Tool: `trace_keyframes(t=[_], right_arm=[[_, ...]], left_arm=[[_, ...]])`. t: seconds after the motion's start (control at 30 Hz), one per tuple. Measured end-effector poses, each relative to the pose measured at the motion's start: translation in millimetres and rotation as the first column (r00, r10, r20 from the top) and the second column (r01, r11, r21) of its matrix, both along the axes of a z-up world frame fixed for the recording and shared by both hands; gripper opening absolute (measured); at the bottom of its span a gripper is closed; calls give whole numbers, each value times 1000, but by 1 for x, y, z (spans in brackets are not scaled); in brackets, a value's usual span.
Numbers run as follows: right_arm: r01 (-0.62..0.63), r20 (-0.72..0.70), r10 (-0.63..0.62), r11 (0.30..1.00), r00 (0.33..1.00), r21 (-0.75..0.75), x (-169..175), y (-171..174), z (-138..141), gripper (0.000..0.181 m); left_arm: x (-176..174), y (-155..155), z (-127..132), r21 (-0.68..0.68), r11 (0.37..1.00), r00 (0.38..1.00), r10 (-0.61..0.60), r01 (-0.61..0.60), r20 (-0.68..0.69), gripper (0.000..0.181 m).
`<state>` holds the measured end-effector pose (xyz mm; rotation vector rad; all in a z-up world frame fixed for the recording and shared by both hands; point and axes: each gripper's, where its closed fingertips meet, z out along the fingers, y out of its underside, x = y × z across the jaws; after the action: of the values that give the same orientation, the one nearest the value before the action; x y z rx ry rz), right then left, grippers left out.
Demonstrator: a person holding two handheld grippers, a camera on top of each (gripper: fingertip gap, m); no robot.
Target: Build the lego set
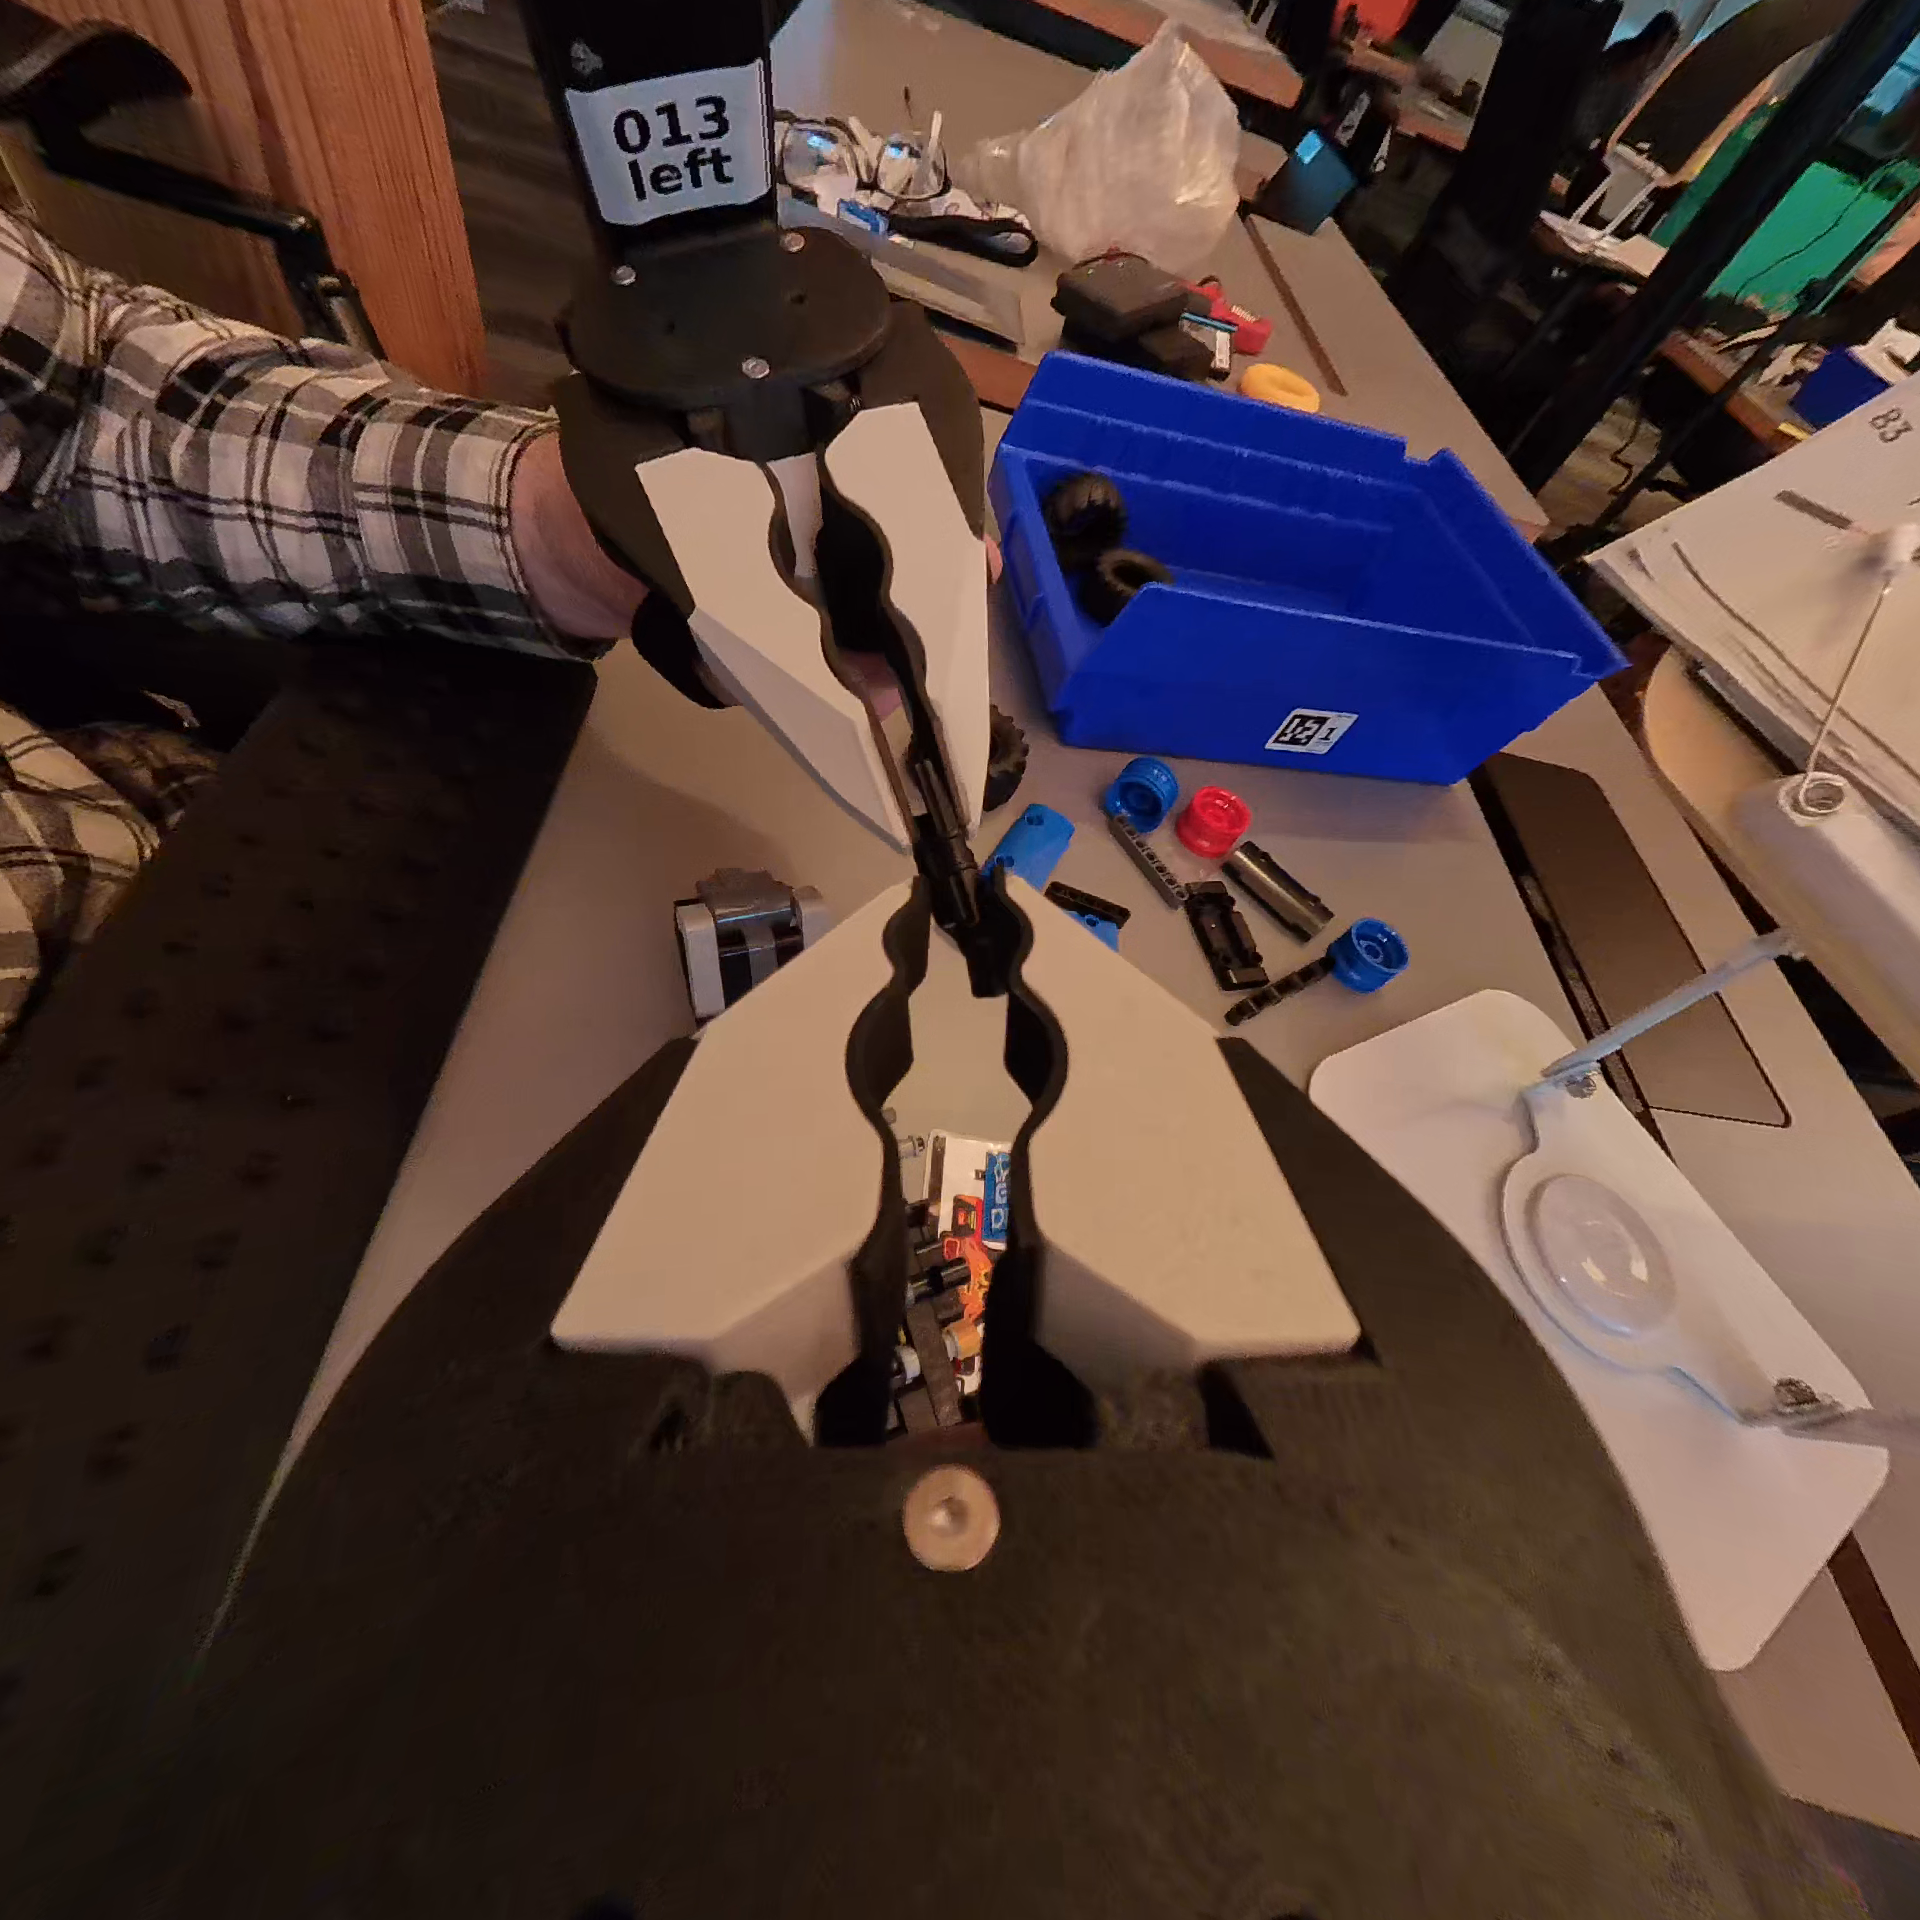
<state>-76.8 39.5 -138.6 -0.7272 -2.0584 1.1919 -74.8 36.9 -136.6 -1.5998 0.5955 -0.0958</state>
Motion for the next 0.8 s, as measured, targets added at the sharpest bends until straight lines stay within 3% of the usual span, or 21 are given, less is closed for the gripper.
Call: trace_keyframes(t=[0.47,0.57,0.8], right_arm=[[1,46,2,998,999,-61,-3,8,-21,5],[10,59,-6,997,998,-71,-3,11,-27,5],[26,103,-15,994,995,-108,-1,19,-38,4]], left_arm=[[-3,8,-24,-94,996,1000,-4,6,29,9],[-7,8,-34,-160,987,999,0,7,49,22],[5,-8,-58,-345,914,964,-140,213,225,55]])
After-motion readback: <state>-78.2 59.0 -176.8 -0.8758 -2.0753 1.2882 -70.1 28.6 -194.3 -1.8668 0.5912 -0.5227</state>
